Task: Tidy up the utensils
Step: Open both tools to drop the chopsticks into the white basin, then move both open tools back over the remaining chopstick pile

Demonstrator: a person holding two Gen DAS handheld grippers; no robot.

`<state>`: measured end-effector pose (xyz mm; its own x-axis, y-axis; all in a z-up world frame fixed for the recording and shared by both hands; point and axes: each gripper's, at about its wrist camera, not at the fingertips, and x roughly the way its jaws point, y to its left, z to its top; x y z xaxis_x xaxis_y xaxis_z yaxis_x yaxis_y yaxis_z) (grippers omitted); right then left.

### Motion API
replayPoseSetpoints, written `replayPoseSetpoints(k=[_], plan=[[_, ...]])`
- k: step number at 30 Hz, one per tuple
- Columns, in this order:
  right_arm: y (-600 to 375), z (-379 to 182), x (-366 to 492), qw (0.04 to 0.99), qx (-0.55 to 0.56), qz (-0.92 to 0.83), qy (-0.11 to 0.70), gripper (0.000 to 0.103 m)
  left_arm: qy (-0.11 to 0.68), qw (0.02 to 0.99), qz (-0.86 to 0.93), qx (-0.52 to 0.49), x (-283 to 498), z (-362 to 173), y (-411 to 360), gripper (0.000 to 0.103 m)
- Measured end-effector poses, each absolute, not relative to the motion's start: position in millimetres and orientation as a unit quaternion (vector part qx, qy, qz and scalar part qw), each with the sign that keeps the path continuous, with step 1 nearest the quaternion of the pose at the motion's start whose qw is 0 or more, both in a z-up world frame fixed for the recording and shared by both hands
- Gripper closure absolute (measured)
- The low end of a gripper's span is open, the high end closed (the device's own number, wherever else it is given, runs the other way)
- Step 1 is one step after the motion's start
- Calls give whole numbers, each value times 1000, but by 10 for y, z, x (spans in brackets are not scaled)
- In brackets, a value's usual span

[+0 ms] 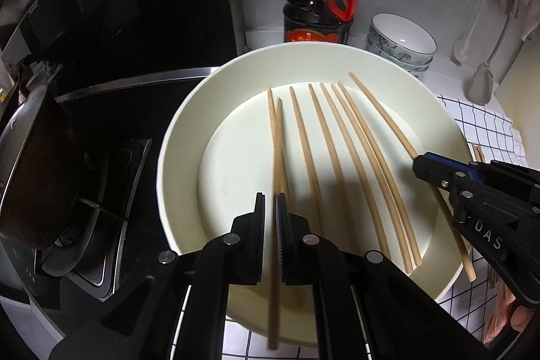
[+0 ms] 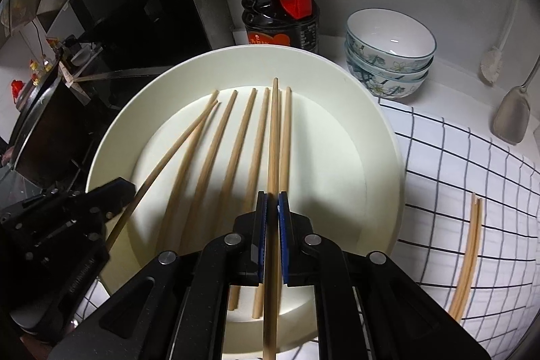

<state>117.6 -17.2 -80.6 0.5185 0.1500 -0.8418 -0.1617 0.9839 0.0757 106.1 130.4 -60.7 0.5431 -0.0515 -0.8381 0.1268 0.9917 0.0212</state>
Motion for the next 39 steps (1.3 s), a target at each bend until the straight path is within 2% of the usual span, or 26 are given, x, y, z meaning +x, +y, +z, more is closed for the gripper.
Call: replayPoseSetpoints(k=[2,4,5,10,16,30,39], plan=[[-193,-780,1160,874,-9,83,480,78,474,879,-46,35,1053,-570,1342,78],[-234,-738,1122,879,-10,73,471,76,464,885,-33,33,1035,-512,1385,43],[-255,-727,1115,879,-8,71,471,76,454,890,-25,32,1013,-465,1413,38],[-309,-687,1042,882,0,69,466,64,440,897,-11,26,949,-327,1484,31],[-323,-631,965,884,9,74,461,56,437,899,-9,22,842,-274,1486,24],[-429,-460,721,892,23,77,446,48,430,903,-9,15,609,-144,1372,14],[-553,-388,523,894,29,80,440,47,429,903,-12,11,457,-82,1239,13]])
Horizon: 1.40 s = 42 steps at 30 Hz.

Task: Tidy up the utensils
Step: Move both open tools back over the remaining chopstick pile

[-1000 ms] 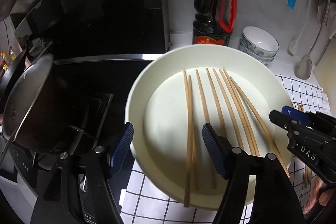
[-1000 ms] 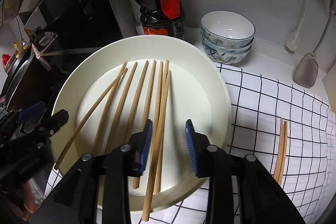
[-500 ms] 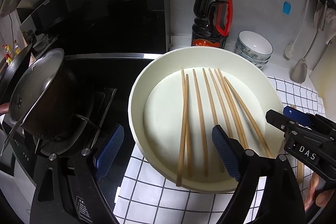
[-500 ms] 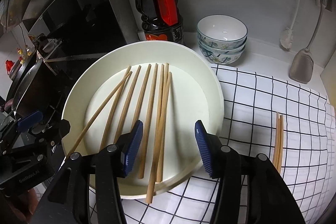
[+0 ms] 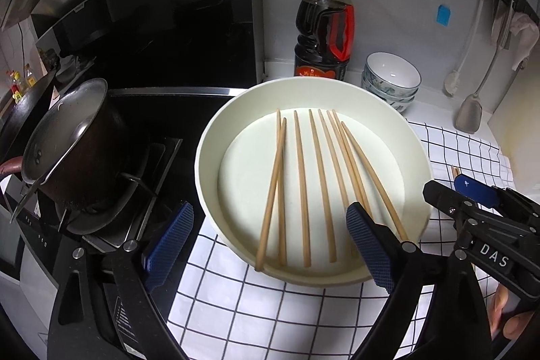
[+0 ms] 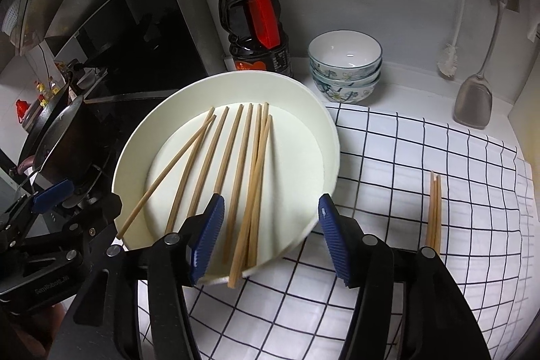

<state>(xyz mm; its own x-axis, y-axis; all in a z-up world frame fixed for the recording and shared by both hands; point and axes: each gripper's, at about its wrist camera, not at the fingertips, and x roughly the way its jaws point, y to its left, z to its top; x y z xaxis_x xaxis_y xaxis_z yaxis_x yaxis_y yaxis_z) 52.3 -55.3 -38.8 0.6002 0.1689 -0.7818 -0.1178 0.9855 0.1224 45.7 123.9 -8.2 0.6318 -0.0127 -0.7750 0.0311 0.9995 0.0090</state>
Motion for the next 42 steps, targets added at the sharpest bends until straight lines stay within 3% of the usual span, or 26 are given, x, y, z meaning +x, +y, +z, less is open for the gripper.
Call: replayPoseSetpoints(k=[26,42], plan=[[-1312,-420,-66,898,37,49,436,41,436,897,-60,35,112,-70,406,9],[-2307,-864,-407,884,71,-36,461,41,448,884,-115,72,-58,-354,-368,9]])
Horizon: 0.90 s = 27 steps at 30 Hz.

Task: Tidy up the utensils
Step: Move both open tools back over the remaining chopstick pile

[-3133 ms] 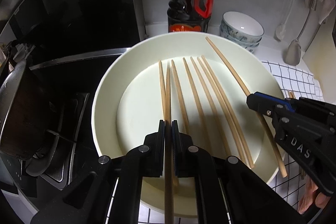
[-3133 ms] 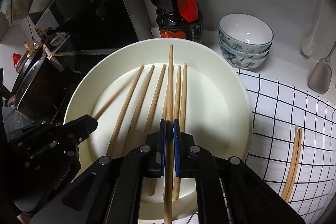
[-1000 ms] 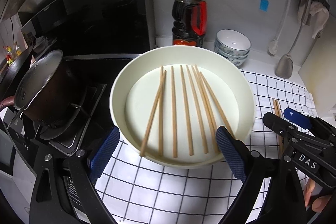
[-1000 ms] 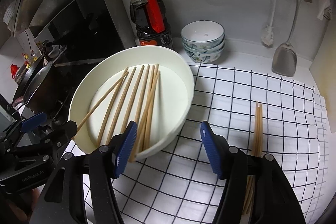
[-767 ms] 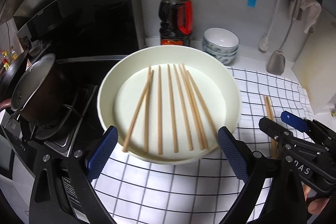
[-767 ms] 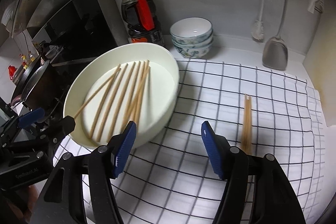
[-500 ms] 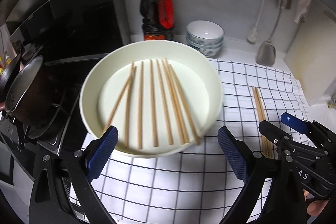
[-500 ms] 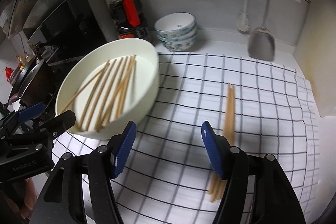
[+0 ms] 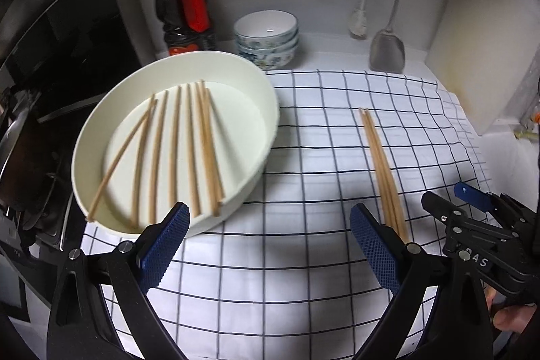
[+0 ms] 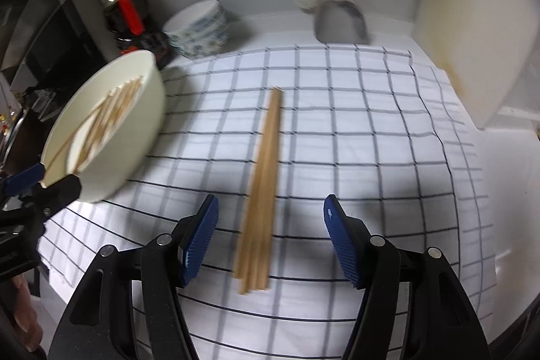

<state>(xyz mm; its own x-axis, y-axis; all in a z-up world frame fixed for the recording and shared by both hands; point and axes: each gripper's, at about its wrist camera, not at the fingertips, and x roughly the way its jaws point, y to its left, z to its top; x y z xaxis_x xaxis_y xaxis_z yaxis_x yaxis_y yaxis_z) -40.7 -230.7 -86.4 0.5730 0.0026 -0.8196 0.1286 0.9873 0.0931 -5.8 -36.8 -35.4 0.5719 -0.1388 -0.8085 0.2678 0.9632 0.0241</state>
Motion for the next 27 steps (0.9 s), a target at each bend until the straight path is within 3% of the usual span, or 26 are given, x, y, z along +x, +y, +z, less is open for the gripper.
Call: replayPoseSetpoints(k=[27], plan=[[-2383,-1443,-290,871,20,-40,490,41,470,866,-143,88,-34,-829,-883,9]])
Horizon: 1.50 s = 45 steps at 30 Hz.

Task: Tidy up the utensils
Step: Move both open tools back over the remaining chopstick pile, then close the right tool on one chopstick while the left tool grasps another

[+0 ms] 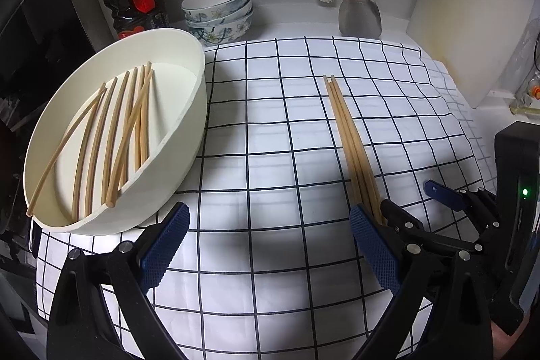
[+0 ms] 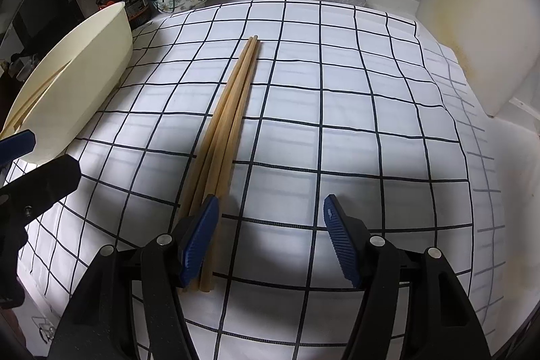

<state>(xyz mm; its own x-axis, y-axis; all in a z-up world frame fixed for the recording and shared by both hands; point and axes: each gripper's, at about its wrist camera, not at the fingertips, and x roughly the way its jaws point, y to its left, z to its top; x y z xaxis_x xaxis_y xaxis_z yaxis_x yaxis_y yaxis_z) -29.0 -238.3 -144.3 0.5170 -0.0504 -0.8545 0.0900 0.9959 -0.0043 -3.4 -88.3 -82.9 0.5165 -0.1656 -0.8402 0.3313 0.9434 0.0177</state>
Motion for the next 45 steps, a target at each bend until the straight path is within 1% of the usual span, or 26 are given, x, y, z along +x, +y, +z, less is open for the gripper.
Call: replayPoseSetpoints(k=[14,23,33,45], plan=[[-2276,-1510,-227,871,-7,-27,490,41,478,864,-138,79,-24,-896,-842,9],[-2635,-1501,-246,877,10,-55,478,41,471,864,-156,79,-30,-1008,-1061,9],[-2963,-1483,-263,881,14,-60,469,41,485,856,-152,99,-19,-1347,-1282,9],[-2963,-1491,-272,886,15,-51,460,41,487,859,-137,83,15,-1419,-1150,9]])
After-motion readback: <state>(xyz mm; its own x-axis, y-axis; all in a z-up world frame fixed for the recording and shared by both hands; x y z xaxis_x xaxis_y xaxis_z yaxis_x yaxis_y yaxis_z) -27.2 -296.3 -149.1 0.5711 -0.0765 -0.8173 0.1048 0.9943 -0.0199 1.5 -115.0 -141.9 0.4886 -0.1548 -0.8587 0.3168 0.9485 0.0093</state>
